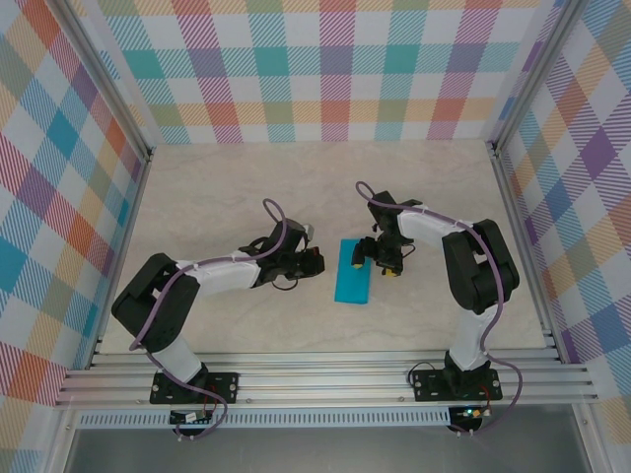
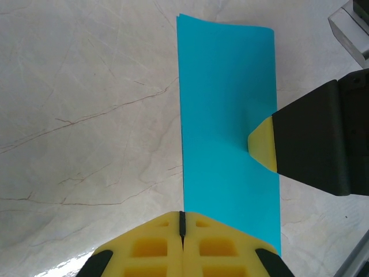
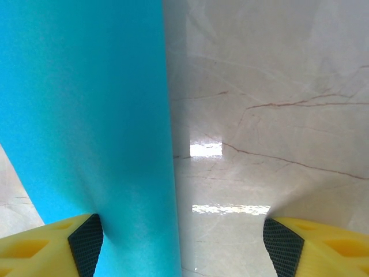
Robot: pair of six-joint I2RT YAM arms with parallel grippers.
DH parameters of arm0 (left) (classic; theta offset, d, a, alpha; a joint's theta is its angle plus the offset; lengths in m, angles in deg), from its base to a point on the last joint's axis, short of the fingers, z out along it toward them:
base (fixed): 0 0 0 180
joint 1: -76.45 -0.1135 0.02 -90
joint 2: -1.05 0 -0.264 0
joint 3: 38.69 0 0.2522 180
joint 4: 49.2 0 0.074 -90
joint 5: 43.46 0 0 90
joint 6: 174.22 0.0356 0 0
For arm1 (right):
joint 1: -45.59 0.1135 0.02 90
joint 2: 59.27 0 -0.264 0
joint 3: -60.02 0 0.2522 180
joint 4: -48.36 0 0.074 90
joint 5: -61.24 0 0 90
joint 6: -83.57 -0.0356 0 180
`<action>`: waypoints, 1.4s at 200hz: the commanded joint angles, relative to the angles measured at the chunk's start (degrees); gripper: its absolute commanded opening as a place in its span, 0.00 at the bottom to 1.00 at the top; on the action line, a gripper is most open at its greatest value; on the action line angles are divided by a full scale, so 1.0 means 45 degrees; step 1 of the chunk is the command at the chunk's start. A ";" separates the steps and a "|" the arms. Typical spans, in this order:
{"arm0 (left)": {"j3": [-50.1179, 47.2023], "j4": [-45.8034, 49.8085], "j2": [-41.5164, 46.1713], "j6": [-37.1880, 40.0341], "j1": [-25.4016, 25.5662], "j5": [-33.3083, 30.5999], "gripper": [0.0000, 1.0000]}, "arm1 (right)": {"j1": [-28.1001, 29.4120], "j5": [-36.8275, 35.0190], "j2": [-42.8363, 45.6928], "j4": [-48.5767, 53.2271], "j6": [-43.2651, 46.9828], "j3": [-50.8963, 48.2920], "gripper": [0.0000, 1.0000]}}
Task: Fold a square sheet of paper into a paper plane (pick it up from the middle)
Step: Fold the square sheet of paper in half at the center of the table, then hold the square sheet of paper at the center of the table.
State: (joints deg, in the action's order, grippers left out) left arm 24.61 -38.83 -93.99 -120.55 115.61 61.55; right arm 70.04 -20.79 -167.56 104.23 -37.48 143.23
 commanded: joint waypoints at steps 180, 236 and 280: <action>0.2114 -0.0784 -0.3462 -0.0545 0.1031 0.0781 0.00 | 0.0002 -0.0374 -0.1559 -0.1059 0.0122 -0.0968 0.78; 0.1575 -0.0974 -0.3109 -0.0571 0.1102 0.0496 0.00 | 0.0003 -0.0347 -0.1667 -0.1152 0.0122 -0.1019 0.78; 0.1606 -0.0936 -0.2496 -0.0563 0.1103 0.0176 0.00 | 0.0008 -0.0340 -0.1783 -0.1195 0.0082 -0.1001 0.78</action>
State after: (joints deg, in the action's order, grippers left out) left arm 32.85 -42.94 -108.81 -122.59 119.87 63.89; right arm 70.01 -20.59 -168.24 104.21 -37.50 143.12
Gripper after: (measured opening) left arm 0.046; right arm 0.780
